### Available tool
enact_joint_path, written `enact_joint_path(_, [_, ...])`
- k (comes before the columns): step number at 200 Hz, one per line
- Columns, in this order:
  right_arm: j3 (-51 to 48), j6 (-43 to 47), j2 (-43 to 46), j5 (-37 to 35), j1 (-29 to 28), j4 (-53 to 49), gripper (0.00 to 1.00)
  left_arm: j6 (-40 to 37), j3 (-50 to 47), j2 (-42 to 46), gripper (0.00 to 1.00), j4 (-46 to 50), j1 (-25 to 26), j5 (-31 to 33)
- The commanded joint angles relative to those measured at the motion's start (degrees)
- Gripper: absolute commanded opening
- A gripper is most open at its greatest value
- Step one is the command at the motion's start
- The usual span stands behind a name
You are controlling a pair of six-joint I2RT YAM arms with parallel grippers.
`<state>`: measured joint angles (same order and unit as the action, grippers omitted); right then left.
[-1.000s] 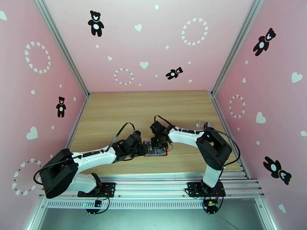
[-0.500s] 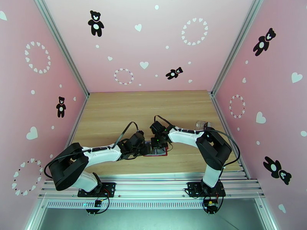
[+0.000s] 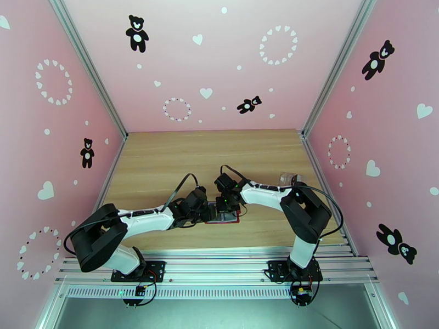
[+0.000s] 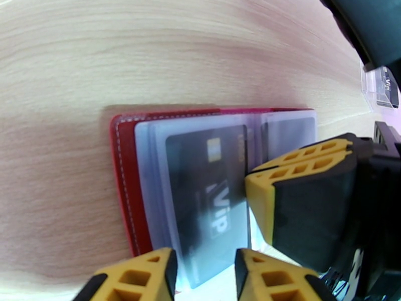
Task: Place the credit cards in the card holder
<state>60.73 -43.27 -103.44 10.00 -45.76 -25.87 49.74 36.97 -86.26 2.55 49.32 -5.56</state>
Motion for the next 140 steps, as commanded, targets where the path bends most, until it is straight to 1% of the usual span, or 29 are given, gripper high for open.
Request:
enact_joint_path(1, [-1.93, 0.27, -1.71, -0.86, -0.46, -0.94, 0.08, -0.69, 0.38, -0.27, 0.37, 0.97, 0.25, 0.51])
enact_joint_path(140, [-2.20, 0.44, -1.77, -0.68, -0.47, -0.70, 0.08, -0.06, 0.29, -1.74, 0.37, 1.25, 0.25, 1.09])
